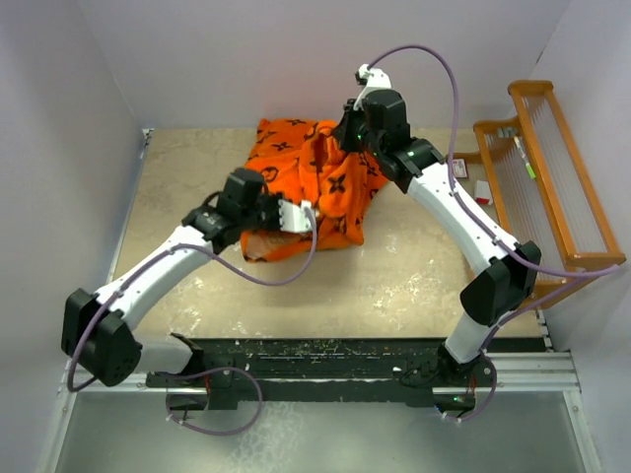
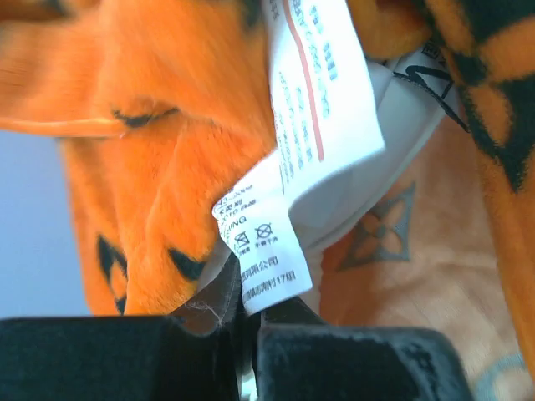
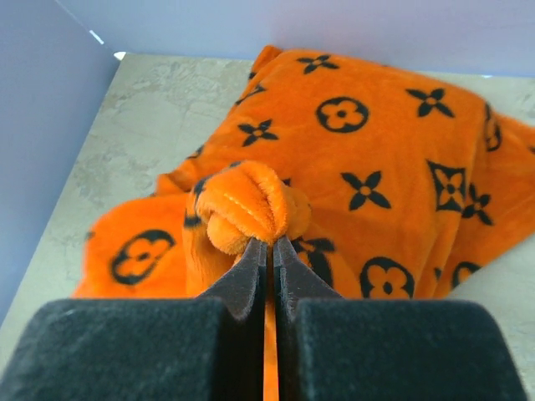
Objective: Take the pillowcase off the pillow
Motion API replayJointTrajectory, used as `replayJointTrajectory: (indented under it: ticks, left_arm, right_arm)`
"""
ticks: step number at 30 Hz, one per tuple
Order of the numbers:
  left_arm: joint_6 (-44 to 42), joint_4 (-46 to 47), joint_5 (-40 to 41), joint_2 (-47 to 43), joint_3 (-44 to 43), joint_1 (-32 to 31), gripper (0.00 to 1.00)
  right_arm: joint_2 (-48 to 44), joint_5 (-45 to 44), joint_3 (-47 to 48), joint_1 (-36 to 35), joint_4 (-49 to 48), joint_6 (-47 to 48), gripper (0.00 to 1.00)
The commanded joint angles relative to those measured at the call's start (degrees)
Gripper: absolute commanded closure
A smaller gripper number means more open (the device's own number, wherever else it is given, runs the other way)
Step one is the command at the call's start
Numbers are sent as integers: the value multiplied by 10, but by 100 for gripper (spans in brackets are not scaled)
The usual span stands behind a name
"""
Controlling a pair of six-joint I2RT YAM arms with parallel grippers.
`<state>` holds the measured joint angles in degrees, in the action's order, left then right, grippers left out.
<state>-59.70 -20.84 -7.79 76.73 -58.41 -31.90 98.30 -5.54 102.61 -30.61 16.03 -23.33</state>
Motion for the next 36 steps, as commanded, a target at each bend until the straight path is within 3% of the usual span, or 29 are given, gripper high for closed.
replayJointTrajectory:
  ticks: [1, 3, 5, 7, 9, 12, 17, 24, 31, 36]
  left_arm:
    - [88, -75, -27, -70, -177, 3, 100]
    - [102, -104, -27, -72, -244, 3, 100]
    - [117, -123, -17, -70, -312, 3, 100]
    - [131, -118, 5, -66, -374, 3, 100]
    - [137, -94, 21, -60, -427, 3, 100]
    - [151, -71, 41, -36, -530, 3, 100]
    - [185, -141, 49, 31, -672, 3, 100]
    - [213, -173, 67, 75, -698, 3, 100]
    - [218, -158, 74, 72, -642, 3, 100]
    - [217, -150, 68, 65, -630, 3, 100]
  right_arm:
    - [-24, -34, 3, 3, -20, 30, 100]
    - [-23, -34, 23, 3, -13, 41, 89]
    - [-25, -32, 49, 3, -2, 52, 66]
    - [-38, -28, 73, 2, 4, 61, 54]
    - [-56, -33, 87, 2, 5, 66, 36]
    - [-88, -30, 98, 2, -4, 74, 23]
    - [-153, -9, 77, 1, -33, 81, 4]
    - [-247, 70, 17, 1, -54, 66, 0]
    - [-304, 162, -27, 1, -39, 61, 0]
    - [-329, 161, -109, 2, -29, 55, 0]
